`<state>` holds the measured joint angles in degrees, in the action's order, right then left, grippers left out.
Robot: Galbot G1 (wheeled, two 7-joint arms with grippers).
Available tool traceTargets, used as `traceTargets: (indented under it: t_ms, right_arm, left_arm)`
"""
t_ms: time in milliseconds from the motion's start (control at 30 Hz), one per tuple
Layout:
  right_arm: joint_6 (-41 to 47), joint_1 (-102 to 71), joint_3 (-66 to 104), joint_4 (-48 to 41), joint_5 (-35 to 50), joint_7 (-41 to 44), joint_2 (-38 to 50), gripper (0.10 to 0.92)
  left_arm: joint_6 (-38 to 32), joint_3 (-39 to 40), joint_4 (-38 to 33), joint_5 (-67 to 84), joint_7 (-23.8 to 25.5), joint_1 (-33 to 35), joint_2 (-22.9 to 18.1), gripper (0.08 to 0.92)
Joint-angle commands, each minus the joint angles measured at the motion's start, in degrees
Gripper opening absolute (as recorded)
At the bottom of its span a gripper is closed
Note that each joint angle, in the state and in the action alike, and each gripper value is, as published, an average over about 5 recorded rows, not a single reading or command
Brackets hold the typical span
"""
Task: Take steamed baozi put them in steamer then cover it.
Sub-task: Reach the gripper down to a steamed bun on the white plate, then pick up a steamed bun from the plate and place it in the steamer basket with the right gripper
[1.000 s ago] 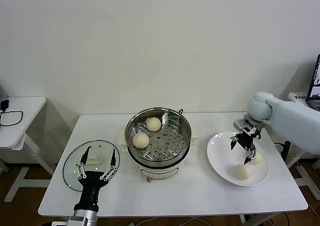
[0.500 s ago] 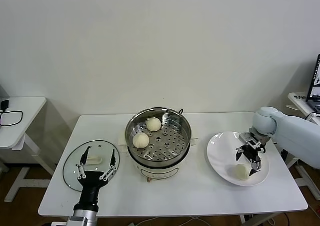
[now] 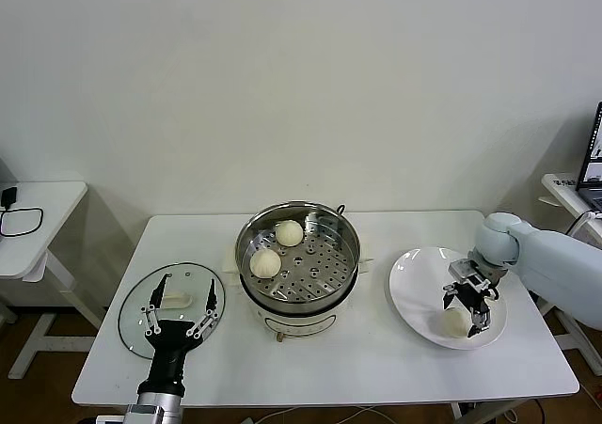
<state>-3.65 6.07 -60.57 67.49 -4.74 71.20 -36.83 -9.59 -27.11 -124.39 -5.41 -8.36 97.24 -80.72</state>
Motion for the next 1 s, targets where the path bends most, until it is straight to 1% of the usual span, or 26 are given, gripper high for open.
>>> traceTargets:
  t_ms: [33, 333, 533, 700, 867, 1000]
  right_arm:
    - [0.11, -1.0, 0.56, 0.36, -0.61, -1.14, 0.31, 0.793]
    - [-0.74, 3.82, -0.62, 4.91, 0.25, -2.39, 2.43, 0.684]
    - [-4.3, 11.51, 1.13, 8.03, 1.34, -0.52, 2.33, 0.661]
    - [-8.76, 21.0, -0.17, 8.44, 4.29, -0.06, -2.66, 0.651]
    - [-13.52, 30.84, -4.6, 9.2, 9.14, -0.34, -10.61, 0.645]
    - [-16.82, 34.53, -5.72, 10.74, 10.65, -0.57, -16.52, 0.645]
  left_arm:
    - [0.08, -0.03, 0.02, 0.12, -0.04, -0.06, -0.05, 0.823]
    - [0.06, 0.0, 0.18, 0.28, -0.07, -0.36, -0.03, 0.823]
    - [0.3, 0.17, -0.13, 0.32, -0.07, -0.44, 0.19, 0.823]
    - [0.45, 0.19, -0.35, 0.29, -0.08, -0.39, 0.33, 0.823]
    - [0.35, 0.14, -0.53, 0.26, -0.13, -0.11, 0.33, 0.823]
    - [0.3, 0.17, -0.62, 0.25, -0.18, 0.05, 0.37, 0.823]
